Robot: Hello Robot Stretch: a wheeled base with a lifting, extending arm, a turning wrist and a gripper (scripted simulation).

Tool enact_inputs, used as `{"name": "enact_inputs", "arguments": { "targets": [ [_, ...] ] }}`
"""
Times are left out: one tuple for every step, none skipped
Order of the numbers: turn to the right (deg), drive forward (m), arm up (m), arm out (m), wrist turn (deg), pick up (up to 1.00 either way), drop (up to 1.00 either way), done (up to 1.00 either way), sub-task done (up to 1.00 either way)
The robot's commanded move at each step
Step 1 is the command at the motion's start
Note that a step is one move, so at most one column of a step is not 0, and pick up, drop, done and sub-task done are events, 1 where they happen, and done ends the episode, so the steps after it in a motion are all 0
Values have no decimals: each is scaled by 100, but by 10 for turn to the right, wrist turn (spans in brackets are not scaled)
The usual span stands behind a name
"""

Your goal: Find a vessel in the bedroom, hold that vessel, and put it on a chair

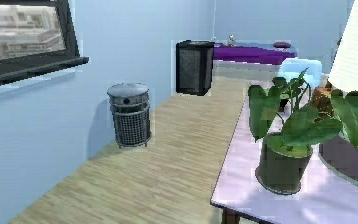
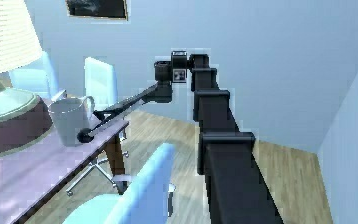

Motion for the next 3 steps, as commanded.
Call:
{"name": "enact_inputs", "arguments": {
  "targets": [
    [0,0,-34,0,0,0,0,0,0],
    [0,0,-50,0,0,0,0,0,0],
    [0,0,0,0,0,0,100,0,0]
  ]
}}
